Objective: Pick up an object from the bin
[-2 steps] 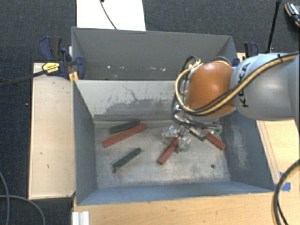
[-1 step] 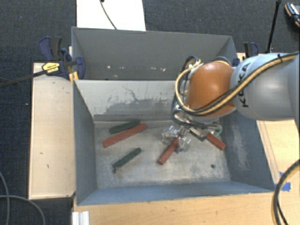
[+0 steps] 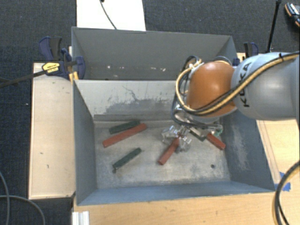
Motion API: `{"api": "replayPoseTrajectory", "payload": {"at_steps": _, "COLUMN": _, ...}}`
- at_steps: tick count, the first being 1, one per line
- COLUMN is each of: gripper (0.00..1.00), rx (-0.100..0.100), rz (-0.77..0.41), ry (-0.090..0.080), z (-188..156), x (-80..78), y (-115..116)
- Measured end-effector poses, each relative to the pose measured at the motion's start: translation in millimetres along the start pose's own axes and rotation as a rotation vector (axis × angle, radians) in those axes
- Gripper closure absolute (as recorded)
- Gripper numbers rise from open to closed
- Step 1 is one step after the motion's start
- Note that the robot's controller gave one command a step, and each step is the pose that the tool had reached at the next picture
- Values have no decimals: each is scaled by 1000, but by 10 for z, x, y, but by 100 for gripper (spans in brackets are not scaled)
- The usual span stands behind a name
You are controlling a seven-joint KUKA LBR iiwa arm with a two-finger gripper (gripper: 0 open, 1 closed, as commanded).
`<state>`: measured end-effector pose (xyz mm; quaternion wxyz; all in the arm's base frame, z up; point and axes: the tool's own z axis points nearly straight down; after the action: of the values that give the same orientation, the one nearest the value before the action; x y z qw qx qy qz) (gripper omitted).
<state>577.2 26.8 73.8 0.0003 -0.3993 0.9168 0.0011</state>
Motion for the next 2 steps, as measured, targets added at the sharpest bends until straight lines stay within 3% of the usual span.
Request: {"api": "replayPoseTrajectory", "payload": {"at_steps": 2, "gripper": 100, "rx": 1, "rz": 2, "ry": 0, "z": -269, "x": -7, "y": -3}}
